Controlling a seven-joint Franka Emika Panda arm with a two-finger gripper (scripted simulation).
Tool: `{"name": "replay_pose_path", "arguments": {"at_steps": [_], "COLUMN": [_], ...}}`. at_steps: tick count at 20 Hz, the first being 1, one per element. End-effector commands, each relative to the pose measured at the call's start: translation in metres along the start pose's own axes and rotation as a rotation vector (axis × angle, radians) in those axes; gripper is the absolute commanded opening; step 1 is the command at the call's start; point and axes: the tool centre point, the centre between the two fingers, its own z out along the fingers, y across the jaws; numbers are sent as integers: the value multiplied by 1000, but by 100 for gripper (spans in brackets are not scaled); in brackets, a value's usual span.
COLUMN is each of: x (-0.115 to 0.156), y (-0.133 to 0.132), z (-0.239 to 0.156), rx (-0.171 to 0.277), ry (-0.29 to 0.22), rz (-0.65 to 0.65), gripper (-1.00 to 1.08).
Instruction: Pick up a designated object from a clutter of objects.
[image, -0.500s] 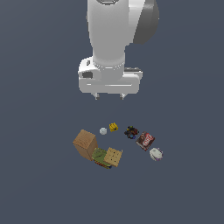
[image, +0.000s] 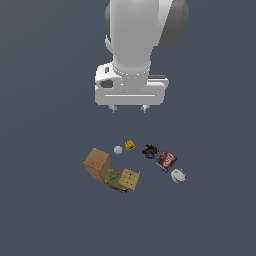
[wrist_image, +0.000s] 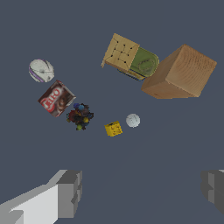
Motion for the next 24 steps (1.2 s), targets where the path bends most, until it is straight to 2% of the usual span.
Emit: {"name": "replay_pose_path", "arguments": {"at_steps": [1,12,24], "x": [0,6,32], "y": [-3,3,23], "z": [-2,2,18], "rx": [-5,-1,5], "ry": [-1,3,20], "rz": [-10,-60,-264], "gripper": [100,100,100]}}
